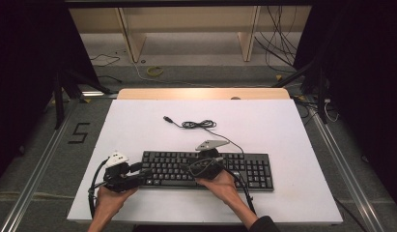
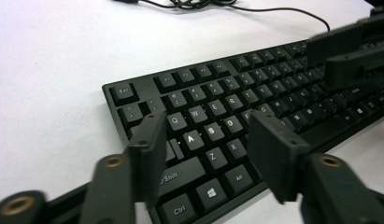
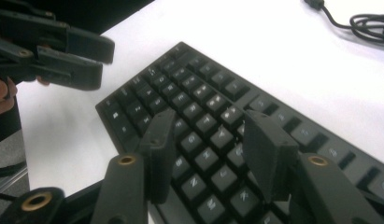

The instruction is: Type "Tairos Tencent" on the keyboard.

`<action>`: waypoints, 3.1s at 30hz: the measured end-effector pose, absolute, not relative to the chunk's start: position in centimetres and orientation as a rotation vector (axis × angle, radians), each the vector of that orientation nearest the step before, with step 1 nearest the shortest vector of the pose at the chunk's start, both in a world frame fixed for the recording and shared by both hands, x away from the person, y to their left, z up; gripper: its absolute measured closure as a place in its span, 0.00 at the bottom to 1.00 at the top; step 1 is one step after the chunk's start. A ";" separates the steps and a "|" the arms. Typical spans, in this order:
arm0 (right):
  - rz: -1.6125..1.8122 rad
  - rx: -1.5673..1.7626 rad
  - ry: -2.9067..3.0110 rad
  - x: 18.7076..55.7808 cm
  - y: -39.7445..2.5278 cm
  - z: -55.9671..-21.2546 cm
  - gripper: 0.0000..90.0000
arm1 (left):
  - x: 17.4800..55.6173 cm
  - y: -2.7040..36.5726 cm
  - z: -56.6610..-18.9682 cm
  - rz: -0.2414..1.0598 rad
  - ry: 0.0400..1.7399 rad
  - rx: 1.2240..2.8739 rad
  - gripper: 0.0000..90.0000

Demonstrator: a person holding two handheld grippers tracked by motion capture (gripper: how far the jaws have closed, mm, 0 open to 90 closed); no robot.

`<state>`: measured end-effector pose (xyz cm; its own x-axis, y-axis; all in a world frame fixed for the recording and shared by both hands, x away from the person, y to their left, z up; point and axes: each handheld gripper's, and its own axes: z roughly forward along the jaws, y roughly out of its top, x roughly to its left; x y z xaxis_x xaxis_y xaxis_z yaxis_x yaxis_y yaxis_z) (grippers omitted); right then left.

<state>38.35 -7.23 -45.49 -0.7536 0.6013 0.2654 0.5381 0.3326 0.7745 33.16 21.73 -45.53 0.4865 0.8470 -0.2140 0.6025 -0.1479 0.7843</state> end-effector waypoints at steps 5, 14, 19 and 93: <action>1.399 1.052 2.523 39.0 -6.3 -45.3 0.60 | 33.2 21.8 -45.8 0.354 1.222 1.895 0.73; 1.378 1.029 2.534 39.7 -5.0 -45.4 0.71 | 33.3 21.9 -46.2 0.360 1.235 1.944 0.97; 1.366 1.031 2.535 39.9 -4.7 -45.4 0.91 | 33.4 21.9 -46.4 0.350 1.234 1.973 0.98; 1.311 1.077 2.552 40.0 -3.2 -46.0 0.94 | 33.9 21.6 -46.4 0.332 1.240 1.951 0.88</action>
